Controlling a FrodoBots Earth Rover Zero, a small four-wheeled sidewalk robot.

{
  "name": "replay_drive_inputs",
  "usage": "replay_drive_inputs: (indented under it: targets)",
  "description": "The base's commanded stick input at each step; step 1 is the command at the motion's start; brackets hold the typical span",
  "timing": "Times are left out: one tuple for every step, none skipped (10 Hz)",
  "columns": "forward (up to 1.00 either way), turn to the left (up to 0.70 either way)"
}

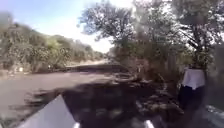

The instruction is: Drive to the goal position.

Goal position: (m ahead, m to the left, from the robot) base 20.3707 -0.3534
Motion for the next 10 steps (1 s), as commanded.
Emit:
replay_drive_inputs:
  targets:
    - [0.5,0.0]
    - [0.5,0.0]
    - [0.5,0.0]
    - [0.5,0.0]
    - [0.5,0.0]
    - [0.5,0.0]
    - [0.5,0.0]
    - [0.5,0.0]
    - [0.5,0.0]
    - [0.5,0.0]
